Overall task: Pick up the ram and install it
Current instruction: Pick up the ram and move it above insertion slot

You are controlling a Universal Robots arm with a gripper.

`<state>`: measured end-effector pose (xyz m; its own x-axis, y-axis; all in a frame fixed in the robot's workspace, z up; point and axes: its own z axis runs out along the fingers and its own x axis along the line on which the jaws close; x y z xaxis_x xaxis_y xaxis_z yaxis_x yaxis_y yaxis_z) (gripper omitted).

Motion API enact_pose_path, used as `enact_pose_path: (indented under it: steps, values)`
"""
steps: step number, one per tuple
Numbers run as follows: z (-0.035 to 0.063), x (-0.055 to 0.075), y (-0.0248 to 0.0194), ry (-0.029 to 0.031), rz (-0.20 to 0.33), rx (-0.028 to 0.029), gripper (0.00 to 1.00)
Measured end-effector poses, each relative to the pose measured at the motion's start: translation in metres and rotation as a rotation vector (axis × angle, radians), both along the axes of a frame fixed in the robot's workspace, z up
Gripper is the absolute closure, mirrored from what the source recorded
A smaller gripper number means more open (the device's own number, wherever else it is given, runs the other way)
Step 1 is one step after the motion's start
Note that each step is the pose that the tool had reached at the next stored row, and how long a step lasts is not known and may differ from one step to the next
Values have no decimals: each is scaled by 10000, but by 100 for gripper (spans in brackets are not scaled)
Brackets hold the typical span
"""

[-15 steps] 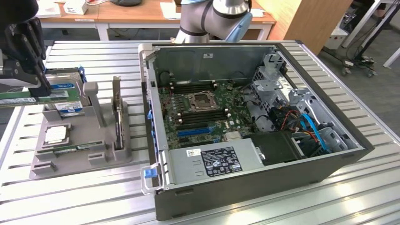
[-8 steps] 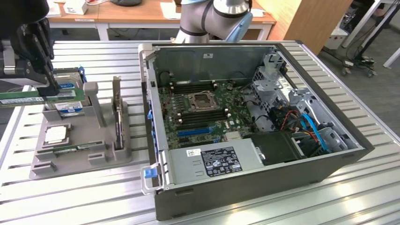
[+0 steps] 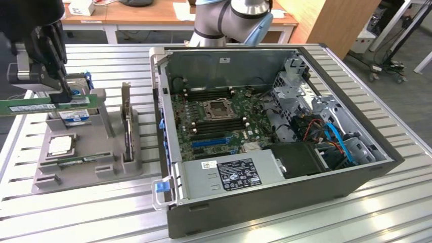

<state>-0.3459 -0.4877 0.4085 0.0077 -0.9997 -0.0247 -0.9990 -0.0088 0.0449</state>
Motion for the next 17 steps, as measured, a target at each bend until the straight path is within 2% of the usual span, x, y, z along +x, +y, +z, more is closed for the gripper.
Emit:
enact_pose_path:
  steps: [17]
  values:
    - [0, 328, 0, 0, 10, 62, 88]
